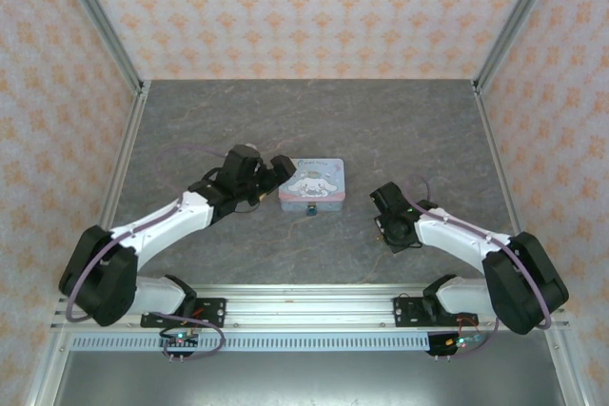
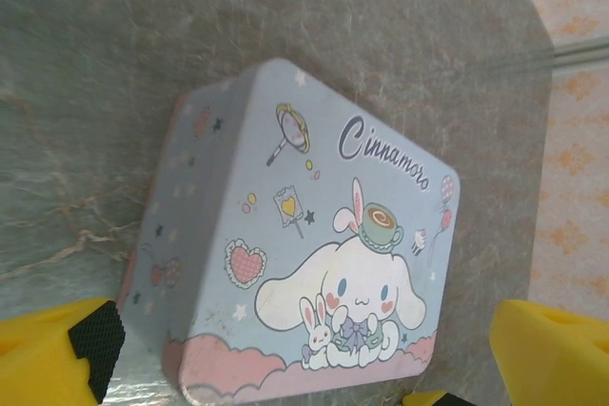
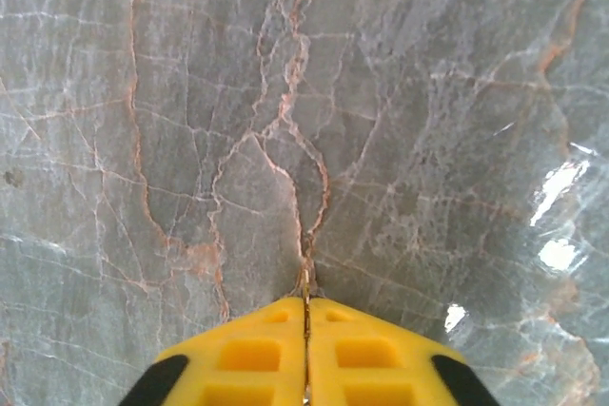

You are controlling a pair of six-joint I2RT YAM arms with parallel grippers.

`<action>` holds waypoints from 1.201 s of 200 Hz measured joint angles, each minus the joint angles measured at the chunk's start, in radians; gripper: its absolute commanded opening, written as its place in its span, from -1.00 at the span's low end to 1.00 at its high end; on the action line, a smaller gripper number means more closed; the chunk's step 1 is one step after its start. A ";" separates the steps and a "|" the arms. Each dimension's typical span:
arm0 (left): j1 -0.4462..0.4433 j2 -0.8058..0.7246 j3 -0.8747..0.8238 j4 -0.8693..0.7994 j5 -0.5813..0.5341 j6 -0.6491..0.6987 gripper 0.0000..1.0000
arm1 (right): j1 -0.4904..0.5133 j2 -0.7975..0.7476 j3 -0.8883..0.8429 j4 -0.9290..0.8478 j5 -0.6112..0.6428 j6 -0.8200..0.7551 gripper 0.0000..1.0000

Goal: Unlock a padlock with a key

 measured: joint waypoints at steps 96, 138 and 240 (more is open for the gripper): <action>0.024 -0.127 0.001 -0.194 -0.099 0.024 1.00 | -0.070 -0.083 -0.012 0.221 -0.165 -0.284 -1.00; 0.024 -0.120 0.060 -0.243 -0.100 0.096 1.00 | -0.094 -0.092 0.037 0.427 -0.355 -0.491 -1.00; 0.036 0.129 0.190 -0.033 0.156 0.234 0.61 | -0.112 0.074 0.052 0.884 -0.815 -0.784 -1.00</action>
